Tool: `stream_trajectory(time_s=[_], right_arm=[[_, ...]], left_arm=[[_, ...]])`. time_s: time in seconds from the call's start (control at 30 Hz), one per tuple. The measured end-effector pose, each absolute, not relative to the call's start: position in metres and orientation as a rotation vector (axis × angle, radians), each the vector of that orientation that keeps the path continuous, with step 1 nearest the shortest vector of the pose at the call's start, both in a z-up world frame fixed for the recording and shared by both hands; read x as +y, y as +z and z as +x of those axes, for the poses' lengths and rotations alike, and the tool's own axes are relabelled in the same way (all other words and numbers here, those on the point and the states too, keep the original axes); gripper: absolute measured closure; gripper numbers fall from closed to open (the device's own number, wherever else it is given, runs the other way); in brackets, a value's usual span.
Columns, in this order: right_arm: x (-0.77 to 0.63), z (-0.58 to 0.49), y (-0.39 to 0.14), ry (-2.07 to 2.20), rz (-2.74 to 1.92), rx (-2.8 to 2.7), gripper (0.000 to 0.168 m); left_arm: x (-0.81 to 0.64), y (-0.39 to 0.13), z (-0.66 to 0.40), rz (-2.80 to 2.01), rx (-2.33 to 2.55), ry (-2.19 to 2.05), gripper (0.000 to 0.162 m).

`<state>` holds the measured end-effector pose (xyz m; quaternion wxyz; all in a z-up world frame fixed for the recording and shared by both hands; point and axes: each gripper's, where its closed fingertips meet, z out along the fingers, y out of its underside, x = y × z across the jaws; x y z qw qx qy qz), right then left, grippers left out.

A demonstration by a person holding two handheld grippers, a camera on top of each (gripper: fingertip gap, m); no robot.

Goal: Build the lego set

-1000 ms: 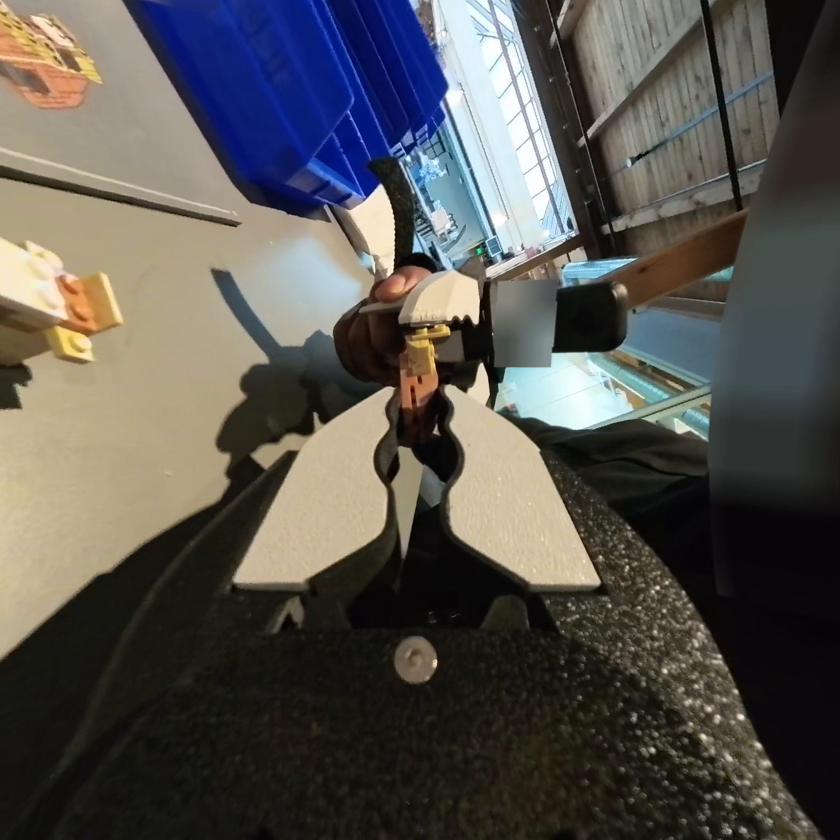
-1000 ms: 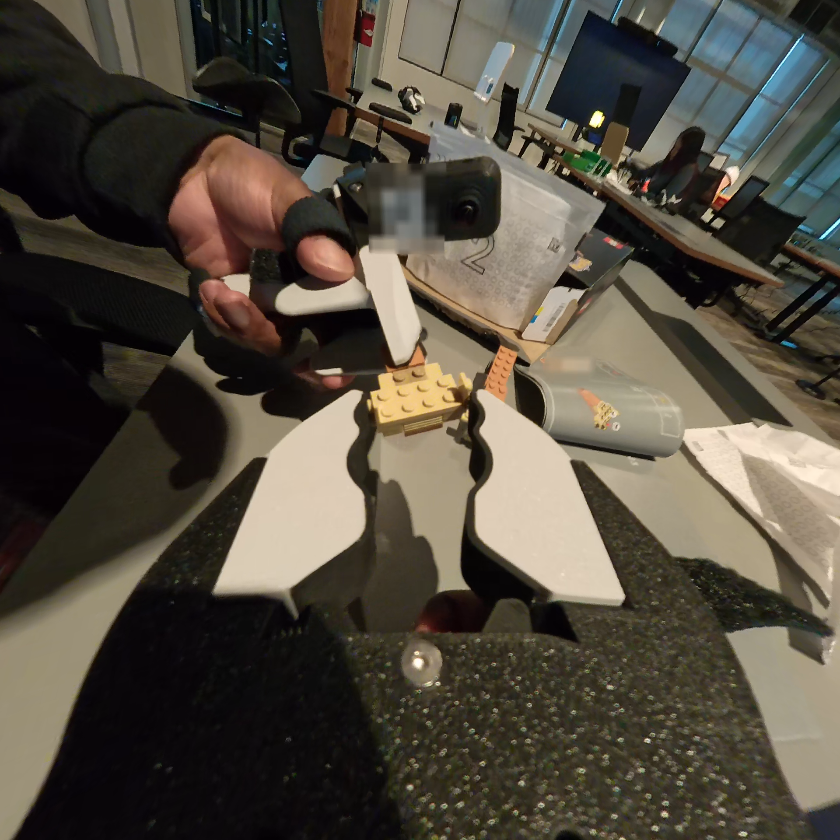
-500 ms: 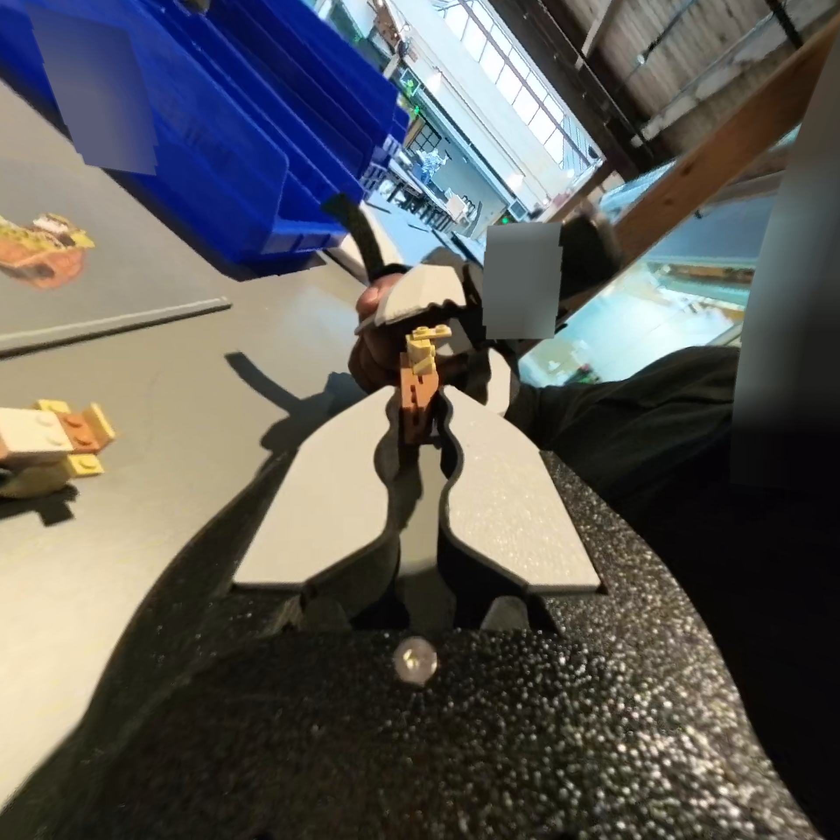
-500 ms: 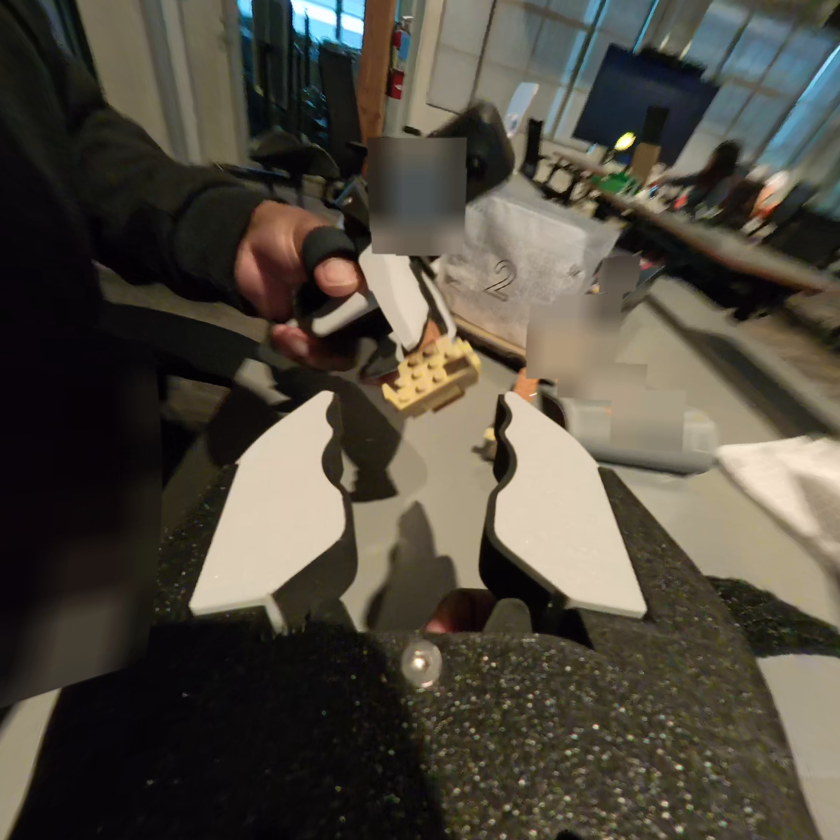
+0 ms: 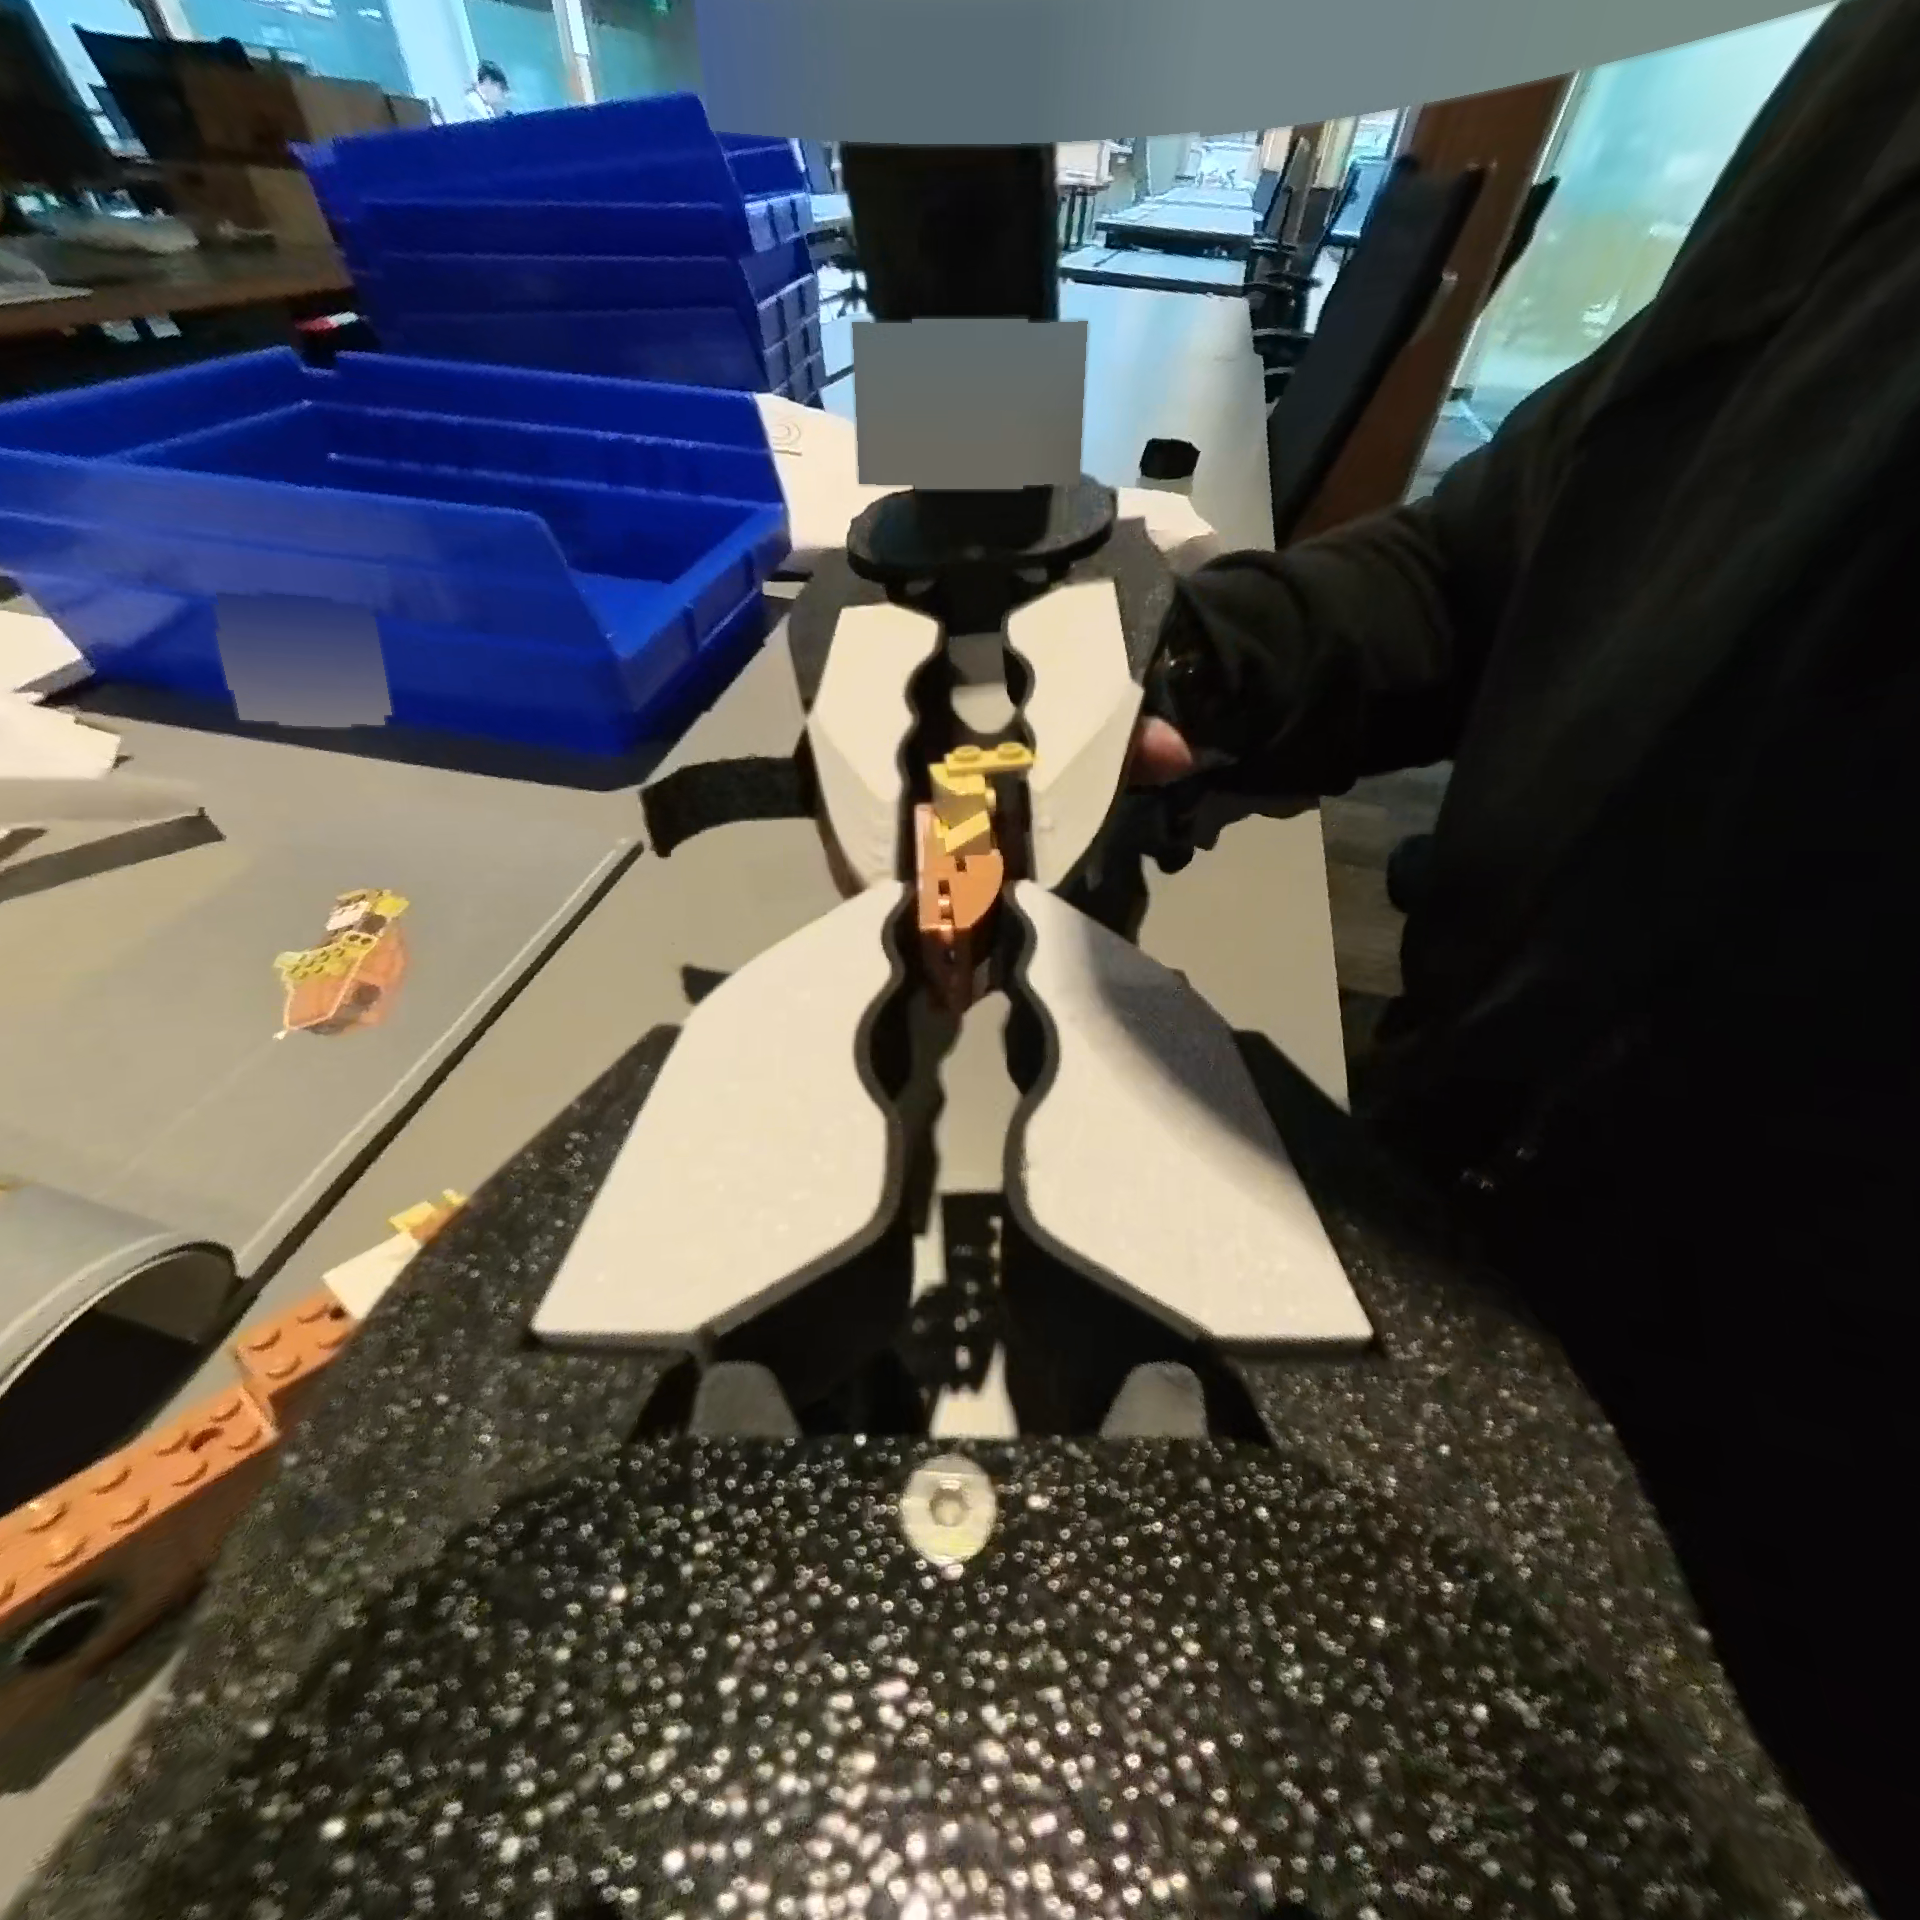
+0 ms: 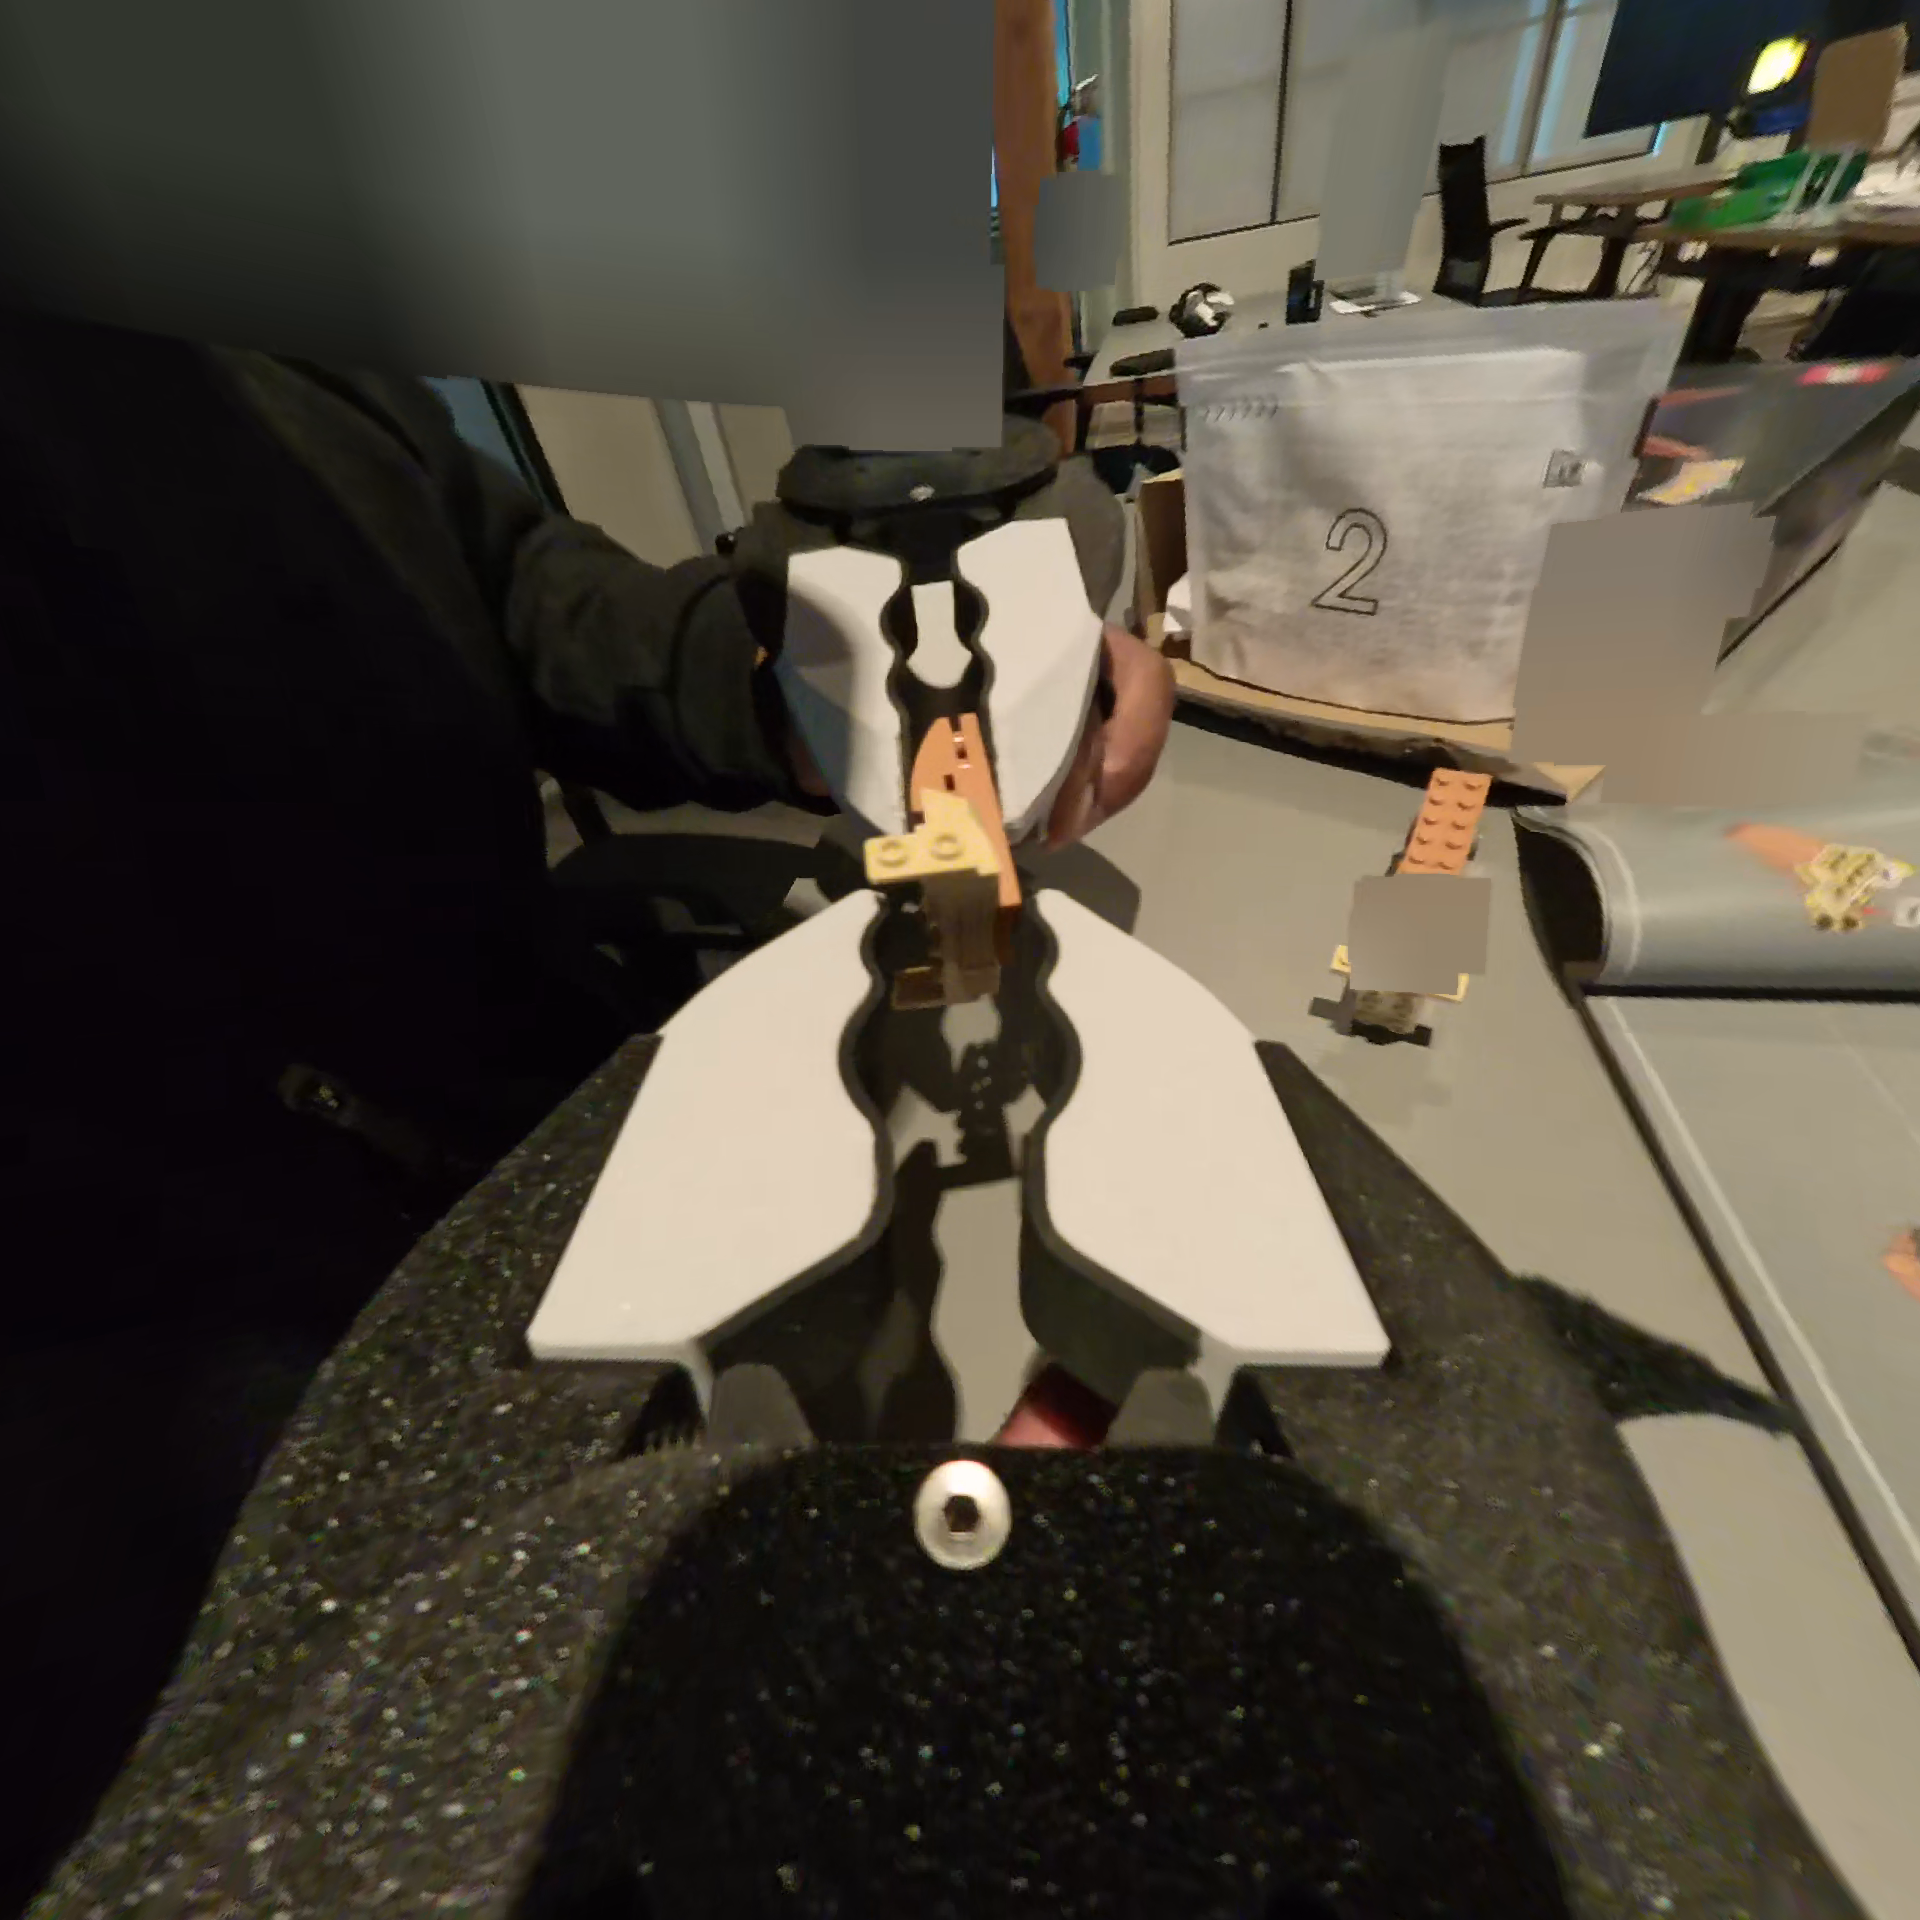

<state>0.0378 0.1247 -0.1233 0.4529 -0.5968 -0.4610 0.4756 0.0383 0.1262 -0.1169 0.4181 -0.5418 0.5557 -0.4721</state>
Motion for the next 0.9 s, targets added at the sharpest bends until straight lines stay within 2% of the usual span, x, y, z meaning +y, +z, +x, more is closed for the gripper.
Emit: stream_trajectory(time_s=[0.07, 0.9], right_arm=[[0.124, 0.037, -0.123, 1.131, -1.450, -1.154, 0.151], [0.116, 0.036, -0.120, 0.992, -1.350, -1.239, 0.151]], left_arm=[[0.123, -0.117, 0.039, -1.341, 1.412, -1.188, 0.149], [0.114, -0.116, 0.037, -1.322, 1.430, -1.174, 0.149]])
